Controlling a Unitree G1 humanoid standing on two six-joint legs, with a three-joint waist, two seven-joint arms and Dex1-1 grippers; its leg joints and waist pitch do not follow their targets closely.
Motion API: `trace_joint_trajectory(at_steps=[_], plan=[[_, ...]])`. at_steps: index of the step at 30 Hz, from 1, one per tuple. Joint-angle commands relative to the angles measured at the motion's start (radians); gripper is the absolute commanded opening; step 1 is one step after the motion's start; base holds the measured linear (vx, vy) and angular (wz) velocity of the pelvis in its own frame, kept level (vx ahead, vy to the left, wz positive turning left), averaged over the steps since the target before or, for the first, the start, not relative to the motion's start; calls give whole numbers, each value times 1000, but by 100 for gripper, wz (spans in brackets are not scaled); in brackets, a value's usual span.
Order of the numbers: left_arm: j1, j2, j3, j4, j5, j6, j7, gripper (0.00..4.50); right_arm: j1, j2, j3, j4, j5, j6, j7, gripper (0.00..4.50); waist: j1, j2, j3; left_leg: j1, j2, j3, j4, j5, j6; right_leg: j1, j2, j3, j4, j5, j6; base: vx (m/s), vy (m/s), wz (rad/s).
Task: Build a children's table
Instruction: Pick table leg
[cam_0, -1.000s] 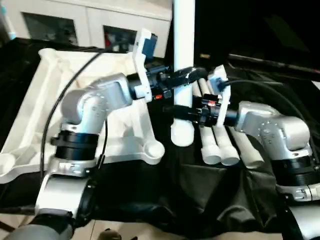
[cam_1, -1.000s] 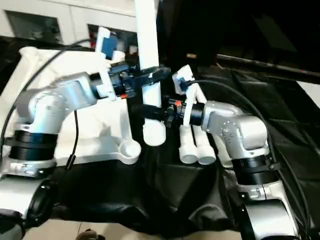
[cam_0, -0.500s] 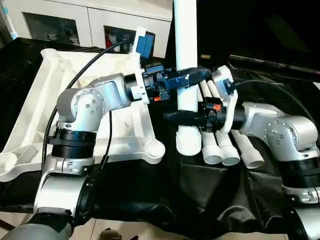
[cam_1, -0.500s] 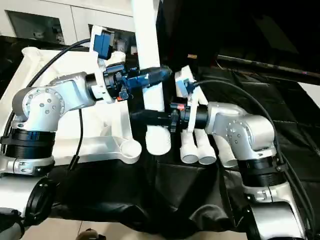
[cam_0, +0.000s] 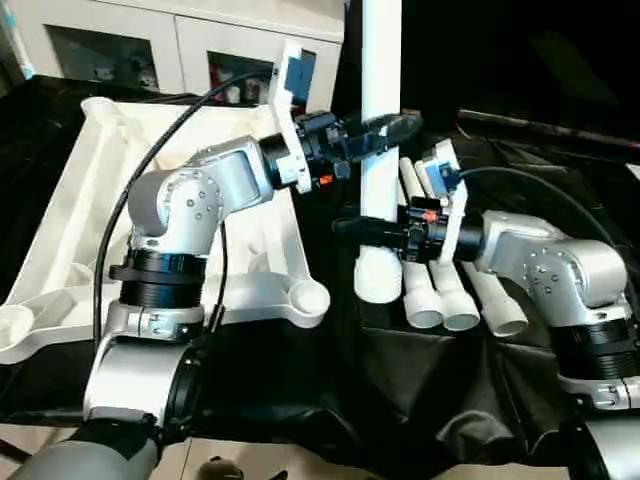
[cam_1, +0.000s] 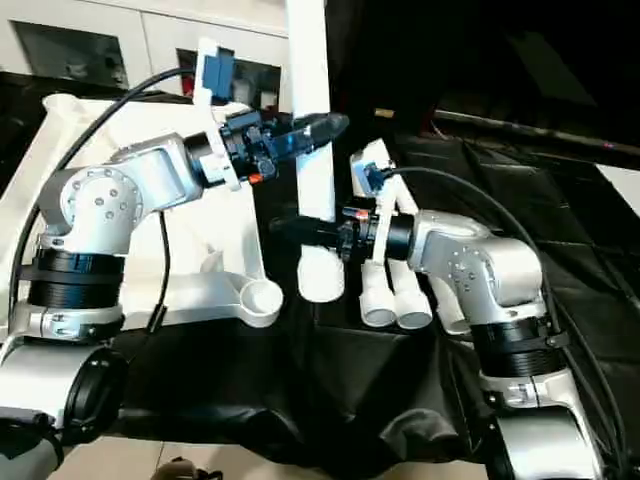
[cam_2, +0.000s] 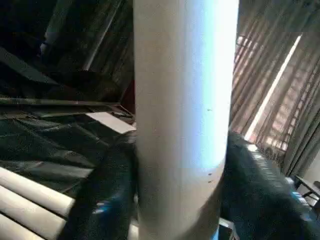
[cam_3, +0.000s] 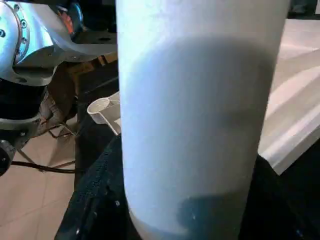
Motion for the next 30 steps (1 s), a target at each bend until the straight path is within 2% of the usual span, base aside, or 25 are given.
trace_joint_trajectory(at_steps=[1,2,5,11,18,20,23,24,27,30], plan=[[-4,-7,-15,-14,1,0,-7,211,-12,-9,-3,2,-12,-11,-3,188,3,11,-73,16,-8,14,-58,-175,-39,63,-53,27,-75,-180,-149,0,0,0],[-5,-9,-12,-12,-1,1,-3,221,-12,-8,-3,2,-13,-12,-2,188,3,11,-72,16,-8,14,-58,-176,-39,63,-53,27,-75,-183,-149,0,0,0],[-5,-7,-16,-15,-9,1,-14,188,-13,-10,0,-1,-18,-14,3,188,6,12,-71,16,-7,14,-59,-185,-40,61,-54,27,-78,-206,-143,0,0,0],[-18,-11,-8,-8,-5,-4,2,179,-16,-22,22,5,-42,-41,10,188,6,9,-70,16,-7,14,-59,-190,-44,60,-55,27,-80,-233,-129,0,0,0],[-16,-6,-6,-11,-5,-2,4,179,-26,-28,29,26,-61,-61,16,188,5,8,-72,15,-7,14,-58,-175,-40,61,-53,27,-76,-205,-136,0,0,0],[-16,1,-14,-10,2,-6,-6,179,-31,-36,28,36,-62,-61,29,244,5,8,-71,15,-7,15,-58,-175,-39,61,-53,27,-76,-205,-136,0,0,0],[-18,11,-24,-11,10,-10,-19,179,-35,-51,26,37,-54,-56,55,269,5,7,-71,15,-7,14,-58,-179,-38,61,-53,27,-78,-220,-132,0,0,0],[-19,15,-29,-12,12,-10,-25,179,-36,-65,31,33,-55,-55,69,279,6,4,-71,15,-7,15,-58,-181,-35,61,-54,27,-79,-226,-129,0,0,0],[-21,24,-39,-13,19,-13,-37,179,-33,-102,46,23,-55,-46,114,304,9,6,-70,16,-6,14,-58,-182,-33,61,-53,27,-80,-231,-123,0,0,0],[-21,28,-40,-11,17,-13,-45,179,-27,-127,56,8,-46,-30,147,308,13,5,-70,16,-7,15,-57,-180,-30,61,-54,28,-80,-235,-121,0,0,0]])
